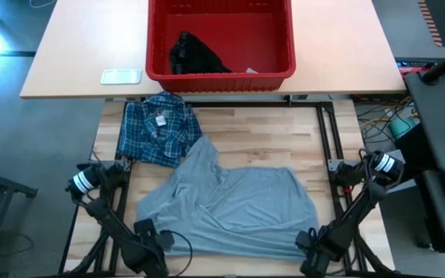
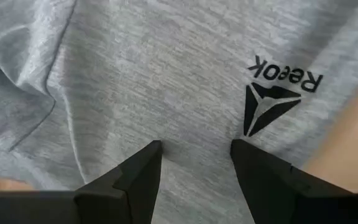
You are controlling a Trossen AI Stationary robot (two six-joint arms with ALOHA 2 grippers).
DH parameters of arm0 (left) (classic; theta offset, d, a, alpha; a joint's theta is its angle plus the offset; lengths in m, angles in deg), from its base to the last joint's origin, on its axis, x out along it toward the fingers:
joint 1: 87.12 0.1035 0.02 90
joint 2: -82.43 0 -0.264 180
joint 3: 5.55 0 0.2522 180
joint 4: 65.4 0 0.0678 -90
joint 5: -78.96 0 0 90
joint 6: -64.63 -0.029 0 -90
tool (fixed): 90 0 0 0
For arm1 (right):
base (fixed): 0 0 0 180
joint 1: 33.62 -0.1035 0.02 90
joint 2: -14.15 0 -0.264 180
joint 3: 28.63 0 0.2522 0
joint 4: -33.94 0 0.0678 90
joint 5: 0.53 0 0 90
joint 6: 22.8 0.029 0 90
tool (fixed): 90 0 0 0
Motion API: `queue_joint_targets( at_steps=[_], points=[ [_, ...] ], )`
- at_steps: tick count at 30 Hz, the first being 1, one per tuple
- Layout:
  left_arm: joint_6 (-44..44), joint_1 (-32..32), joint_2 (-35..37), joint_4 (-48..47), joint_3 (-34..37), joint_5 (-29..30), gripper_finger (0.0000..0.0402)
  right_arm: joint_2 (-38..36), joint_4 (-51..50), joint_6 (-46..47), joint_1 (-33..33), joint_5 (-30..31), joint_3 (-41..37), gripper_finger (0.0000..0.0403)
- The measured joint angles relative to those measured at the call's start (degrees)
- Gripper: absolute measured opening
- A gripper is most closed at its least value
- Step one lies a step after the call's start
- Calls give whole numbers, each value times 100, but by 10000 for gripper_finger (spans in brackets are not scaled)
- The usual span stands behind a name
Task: Fold Laundry from Bin
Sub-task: Fold the gray shirt
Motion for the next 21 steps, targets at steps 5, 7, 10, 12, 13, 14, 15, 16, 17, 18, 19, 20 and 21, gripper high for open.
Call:
queue_joint_targets(
  at_steps=[5,7,10,12,13,14,15,16,17,18,19,20,21],
  points=[
    [-335,-126,-246,-614,-844,286,189,-397,-324,65,-65,-78,97,8],
    [-546,-123,-267,-1025,-1169,409,189,-665,-297,25,-36,71,213,8],
    [-768,-96,-191,-1353,-1524,517,189,-1081,-367,-150,103,556,261,8],
    [-725,-59,-180,-1498,-1676,589,189,-1355,-529,-281,260,1056,257,8],
    [-631,-34,-121,-1505,-1723,621,189,-1519,-680,-337,349,1357,247,8],
    [-519,15,-21,-1475,-1753,653,189,-1678,-820,-451,438,1691,239,8],
    [-414,78,122,-1416,-1756,735,189,-1841,-960,-609,547,2006,237,8],
    [-324,154,281,-1394,-1759,870,189,-1989,-1094,-792,663,2297,231,9],
    [-232,258,441,-1414,-1757,1045,189,-2138,-1207,-1032,795,2534,222,9],
    [-143,377,604,-1444,-1750,1254,189,-2294,-1304,-1297,947,2704,215,9],
    [-60,522,759,-1495,-1743,1486,189,-2447,-1405,-1501,1102,2816,205,9],
    [8,702,922,-1563,-1720,1663,189,-2588,-1514,-1732,1269,2915,190,9],
    [33,910,1093,-1586,-1676,1797,189,-2712,-1599,-1973,1444,2962,172,9]
  ],
)
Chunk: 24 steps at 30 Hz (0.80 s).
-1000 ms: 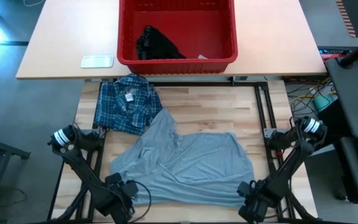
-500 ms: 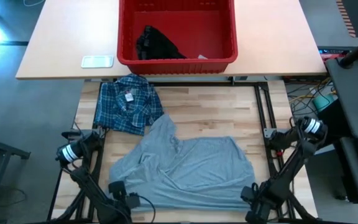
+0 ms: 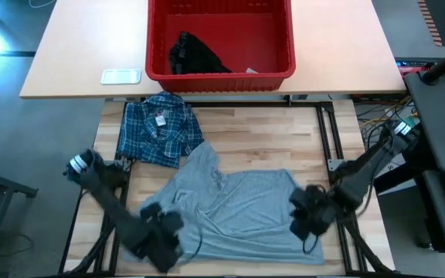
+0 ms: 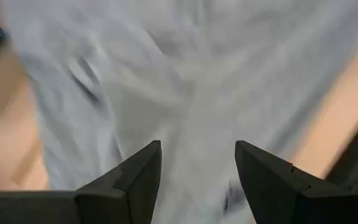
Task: Fold Laundry from Bin
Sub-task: Fold the gray shirt
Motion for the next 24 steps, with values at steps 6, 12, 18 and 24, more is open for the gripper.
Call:
queue_joint_targets(
  at_steps=[6,12,18,24],
  points=[
    [-607,1795,496,239,280,170,193,-396,-103,-1697,866,-21,-80,52],
    [-2295,3842,341,926,280,-28,243,-423,-97,-2528,1100,-32,-86,133],
    [-4166,5347,-251,1460,280,-815,273,-525,-156,-2334,971,-35,-86,175],
    [-5138,6305,-757,1628,282,-823,262,-554,-288,-1758,844,-32,-86,182]
  ],
)
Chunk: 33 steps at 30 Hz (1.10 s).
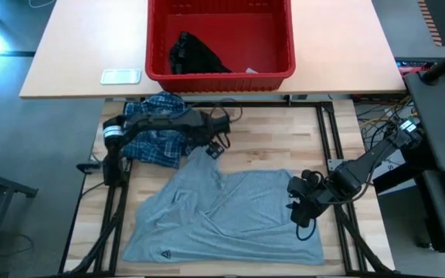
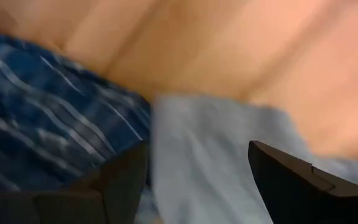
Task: Fold Laundry from Bin
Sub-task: Fold the gray shirt
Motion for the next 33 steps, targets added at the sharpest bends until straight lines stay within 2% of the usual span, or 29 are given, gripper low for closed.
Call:
queue_joint_targets(
  at_steps=[2,5,9,17,26,29,33],
  points=[
    [-237,238,-140,141,0,-53,259,4,-49,103,4,42,0,183],
    [-511,543,-371,131,0,-438,254,4,-70,225,72,212,0,183],
    [-918,712,-688,248,-7,-490,247,4,-106,415,269,464,0,183],
    [-1206,509,-778,298,-101,-655,237,4,-114,532,714,458,0,183],
    [-1446,301,-829,411,-101,-629,232,4,-113,558,758,448,0,183],
    [-1513,323,-829,451,-90,-489,215,4,-111,556,758,448,0,183],
    [-1465,495,-865,484,-66,-241,161,4,-112,556,758,439,0,183]
  ],
)
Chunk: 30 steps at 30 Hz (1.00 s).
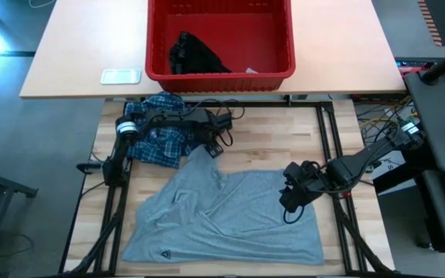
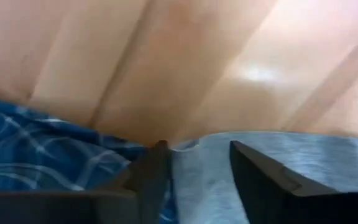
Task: Fold Laundry from Bin
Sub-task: Fold the gray shirt
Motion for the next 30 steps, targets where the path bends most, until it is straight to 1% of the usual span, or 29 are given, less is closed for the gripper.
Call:
queue_joint_targets(
  at_steps=[2,7,8,11,16,18,20,22,23,24,25,27,30],
  points=[
    [-88,42,-1,33,2,-94,126,0,2,-10,0,-1,0,183],
    [-229,113,-160,46,2,-184,22,1,4,-11,0,-15,0,183],
    [-231,135,-200,47,-7,-244,12,2,2,14,0,-26,0,183],
    [-348,155,-297,-38,-31,-518,13,2,-3,99,-3,-49,0,183],
    [-402,81,-179,-575,-147,-632,2,2,-27,131,-4,-52,0,183],
    [-415,76,15,-702,-308,-595,1,2,-150,157,1,-78,0,183],
    [-478,76,377,-836,-405,-481,1,2,-644,616,64,-257,-45,183],
    [-485,78,666,-858,-411,-344,1,1,-1513,1273,232,-483,-183,183],
    [-461,78,755,-905,-399,-322,1,-26,-1904,1490,326,-559,-296,183],
    [-403,75,844,-959,-385,-327,0,-98,-2077,1573,459,-655,-429,183],
    [-327,60,940,-1044,-378,-328,0,-210,-2040,1567,644,-775,-569,183],
    [-259,5,1206,-1219,-379,-326,0,-482,-1724,1364,1121,-1013,-900,183],
    [-181,-142,1476,-1582,-380,-320,0,-773,-941,882,1948,-1096,-1482,183]
  ],
)
